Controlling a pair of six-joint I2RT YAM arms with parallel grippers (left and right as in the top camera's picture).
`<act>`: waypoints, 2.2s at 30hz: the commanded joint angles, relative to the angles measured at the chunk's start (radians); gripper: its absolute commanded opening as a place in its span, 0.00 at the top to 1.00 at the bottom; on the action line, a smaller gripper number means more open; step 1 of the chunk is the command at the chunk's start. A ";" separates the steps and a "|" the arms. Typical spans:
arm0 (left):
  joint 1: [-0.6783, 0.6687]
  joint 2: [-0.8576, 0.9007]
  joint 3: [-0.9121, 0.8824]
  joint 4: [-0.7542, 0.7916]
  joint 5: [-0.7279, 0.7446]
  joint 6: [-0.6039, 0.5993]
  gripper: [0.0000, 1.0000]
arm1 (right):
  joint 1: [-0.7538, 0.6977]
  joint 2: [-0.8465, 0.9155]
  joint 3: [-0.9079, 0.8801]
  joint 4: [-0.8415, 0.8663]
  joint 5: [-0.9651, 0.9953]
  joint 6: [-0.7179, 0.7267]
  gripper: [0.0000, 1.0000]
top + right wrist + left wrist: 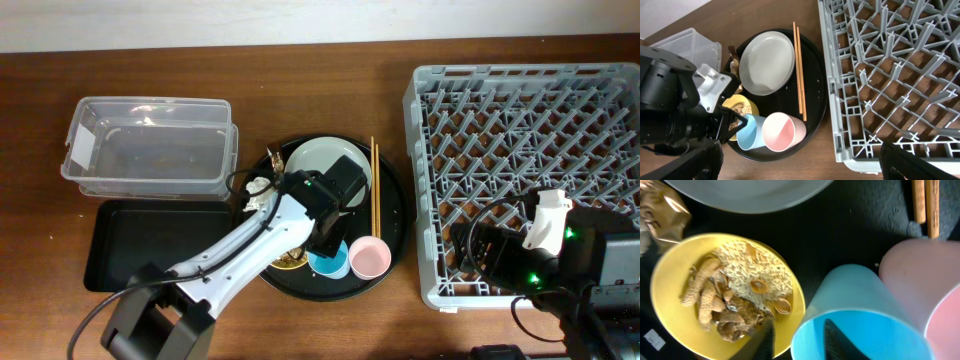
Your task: Sort waste into correct bins and load items into the dishwasher rack
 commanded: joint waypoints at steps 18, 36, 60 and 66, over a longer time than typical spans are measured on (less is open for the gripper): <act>0.338 -0.346 0.192 -0.037 0.719 0.150 0.99 | -0.003 -0.001 0.015 0.039 -0.191 -0.135 0.01; 0.335 -0.362 0.192 0.302 1.390 0.170 0.99 | -0.002 0.018 0.015 0.392 -1.011 -0.385 0.18; 0.306 -0.362 0.192 0.482 1.380 0.099 0.99 | -0.002 0.079 0.014 0.396 -1.123 -0.386 0.38; 0.309 -0.362 0.192 0.481 1.379 0.099 0.58 | -0.003 0.078 0.016 0.428 -1.115 -0.385 0.49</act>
